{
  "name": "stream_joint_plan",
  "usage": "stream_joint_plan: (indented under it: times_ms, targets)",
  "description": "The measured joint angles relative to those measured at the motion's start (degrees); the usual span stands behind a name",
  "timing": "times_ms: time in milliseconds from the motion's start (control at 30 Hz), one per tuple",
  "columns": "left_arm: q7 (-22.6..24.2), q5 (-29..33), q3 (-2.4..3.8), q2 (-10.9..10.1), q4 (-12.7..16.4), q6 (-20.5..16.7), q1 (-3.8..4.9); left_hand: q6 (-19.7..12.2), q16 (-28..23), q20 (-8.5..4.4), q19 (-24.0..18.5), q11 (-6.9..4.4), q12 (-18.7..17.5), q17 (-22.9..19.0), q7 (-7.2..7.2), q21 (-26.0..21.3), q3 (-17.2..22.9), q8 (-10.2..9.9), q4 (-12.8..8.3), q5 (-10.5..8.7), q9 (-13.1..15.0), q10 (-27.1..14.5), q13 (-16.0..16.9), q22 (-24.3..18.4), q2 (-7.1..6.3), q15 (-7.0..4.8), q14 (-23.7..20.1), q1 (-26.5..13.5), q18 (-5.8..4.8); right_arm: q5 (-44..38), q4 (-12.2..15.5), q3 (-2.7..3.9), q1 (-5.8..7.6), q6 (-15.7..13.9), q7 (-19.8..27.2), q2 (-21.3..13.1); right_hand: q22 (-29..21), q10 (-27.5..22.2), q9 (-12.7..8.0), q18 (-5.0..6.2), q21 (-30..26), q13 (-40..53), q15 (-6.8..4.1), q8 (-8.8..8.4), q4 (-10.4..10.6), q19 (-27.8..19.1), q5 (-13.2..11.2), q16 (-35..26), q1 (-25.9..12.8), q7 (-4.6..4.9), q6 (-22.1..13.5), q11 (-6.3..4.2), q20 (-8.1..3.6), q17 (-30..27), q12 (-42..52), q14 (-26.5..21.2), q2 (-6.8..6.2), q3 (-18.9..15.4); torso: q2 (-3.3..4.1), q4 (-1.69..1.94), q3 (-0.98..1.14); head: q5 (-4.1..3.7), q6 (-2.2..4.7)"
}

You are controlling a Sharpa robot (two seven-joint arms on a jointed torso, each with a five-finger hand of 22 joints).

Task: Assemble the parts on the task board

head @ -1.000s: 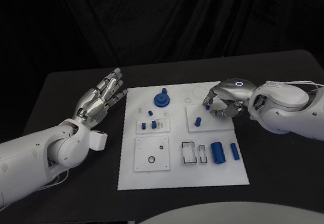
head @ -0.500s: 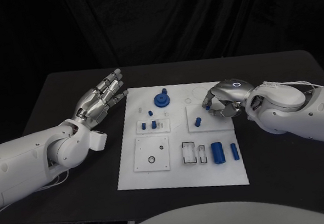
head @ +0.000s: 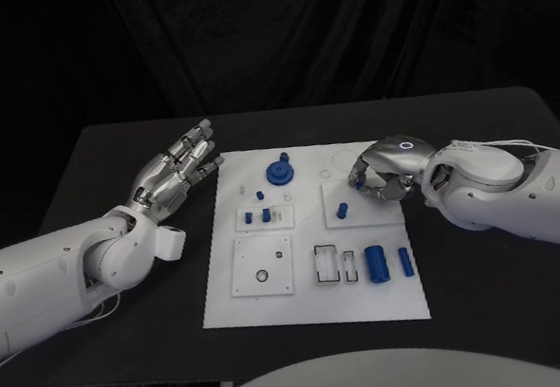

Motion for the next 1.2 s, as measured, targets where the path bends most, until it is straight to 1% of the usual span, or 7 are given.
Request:
stream_joint_plan:
  times_ms: [200,267,567,767,967,1067,1200]
  targets:
    - [0.00,0.02,0.00,0.00,-0.23,0.22,-0.07,0.00,0.00,0.00,0.00,0.00,0.00,0.01,0.00,0.00,0.00,0.00,0.00,0.14,0.00,0.00,0.00,0.00,0.23,0.20,0.20,0.23,0.00,0.00,-0.07,-0.05,0.00,-0.30,0.11,0.16,0.00,1.71,0.79,0.00,0.33,-0.66,0.00,0.49,-0.72,0.20,-1.46,0.00,0.54,0.53,0.92,-0.31,-0.20,-0.72,-0.02,0.00,0.53,-0.08,-0.01,-0.07,0.01,0.27,0.00]
    - [0.01,0.02,0.00,0.05,-0.41,0.27,-0.11,0.00,0.00,0.00,0.00,0.00,0.00,0.01,0.00,0.00,0.01,0.00,-0.01,0.19,0.00,0.00,0.00,0.00,0.23,0.20,0.20,0.23,0.00,0.01,-0.07,-0.08,-0.02,-0.45,0.14,0.16,0.00,2.23,1.03,0.00,0.33,-1.02,-0.51,0.73,-0.95,0.20,-1.51,-0.42,0.61,0.80,1.19,-0.41,-0.20,-1.09,-0.33,-0.11,0.61,0.15,-0.03,-0.07,0.01,0.39,0.00]
    - [0.01,0.04,0.00,0.07,-0.72,0.45,-0.40,0.00,0.00,0.20,-0.21,0.12,0.00,0.02,0.00,0.00,0.32,0.00,0.00,0.38,-0.01,0.12,0.00,-0.10,0.53,0.20,0.20,0.53,0.00,0.01,1.08,-0.09,0.12,-1.44,0.14,-0.76,-0.01,3.31,1.77,0.01,0.33,-2.03,-0.51,1.17,-1.34,0.40,-2.39,-0.66,0.61,1.03,1.42,-0.55,-0.40,-1.66,-1.55,-0.11,0.60,-0.24,-0.13,-0.08,0.01,0.74,0.00]
    - [0.01,0.06,0.00,0.01,-0.99,0.46,-0.49,0.00,0.00,0.20,-0.21,0.39,-0.01,0.02,0.00,0.00,0.48,0.00,-0.16,0.58,-0.01,-0.01,-0.01,-0.16,0.53,0.40,-0.01,0.53,0.00,0.02,2.47,-0.09,2.31,-2.11,0.12,-1.26,-0.01,3.60,2.14,0.01,0.33,-2.40,-0.51,1.17,-1.35,0.40,-2.79,-0.66,0.60,0.83,1.63,-0.42,-0.40,-1.77,-1.83,-0.11,0.60,-0.25,-0.12,-0.08,0.01,0.69,0.00]
    - [0.01,0.06,0.00,0.20,-1.14,0.46,-0.52,0.00,0.00,0.20,-0.21,0.40,-0.01,0.03,0.00,0.00,0.48,0.00,-0.16,0.58,-0.01,-0.01,-0.01,-0.22,0.53,0.40,-0.01,0.53,0.00,0.02,3.73,-0.05,4.56,-2.32,0.06,-1.49,-0.01,3.60,2.15,0.02,0.33,-2.61,-0.51,1.17,-1.35,0.19,-3.08,-0.96,0.60,0.82,1.62,-0.42,-0.61,-2.01,-2.22,-0.11,0.60,-0.25,-0.12,-0.04,-0.01,1.02,0.00]
    - [0.01,0.07,0.00,0.35,-1.23,0.47,-0.54,0.00,0.00,0.20,-0.21,0.40,-0.01,0.03,0.00,0.00,0.48,0.00,-0.16,0.58,-0.01,-0.01,-0.01,-0.21,0.80,0.40,-0.01,0.79,0.00,0.03,4.87,-0.04,5.18,-2.19,0.02,-1.54,-0.01,3.60,2.16,0.02,-0.12,-3.00,-0.71,1.17,-1.34,0.19,-3.45,-1.34,0.60,0.82,1.62,-0.42,-0.61,-2.51,-2.89,-0.31,0.59,-0.25,-0.12,0.02,-0.02,1.13,0.00]
    - [0.02,0.07,0.00,0.47,-1.36,0.52,-0.59,0.41,0.00,0.20,-0.21,0.39,-0.01,0.03,0.42,0.00,0.79,0.00,-0.16,0.58,0.07,-0.01,-0.01,-0.31,1.03,0.40,-0.01,1.02,0.00,-0.26,6.89,-0.04,5.32,-1.69,0.01,-1.09,-0.01,3.80,2.28,0.02,-0.12,-3.43,-0.71,1.16,-1.62,0.04,-3.45,-1.34,0.84,1.06,1.39,-0.22,-0.76,-2.58,-3.45,-0.31,0.36,-0.30,-0.08,0.07,-0.02,1.47,0.00]
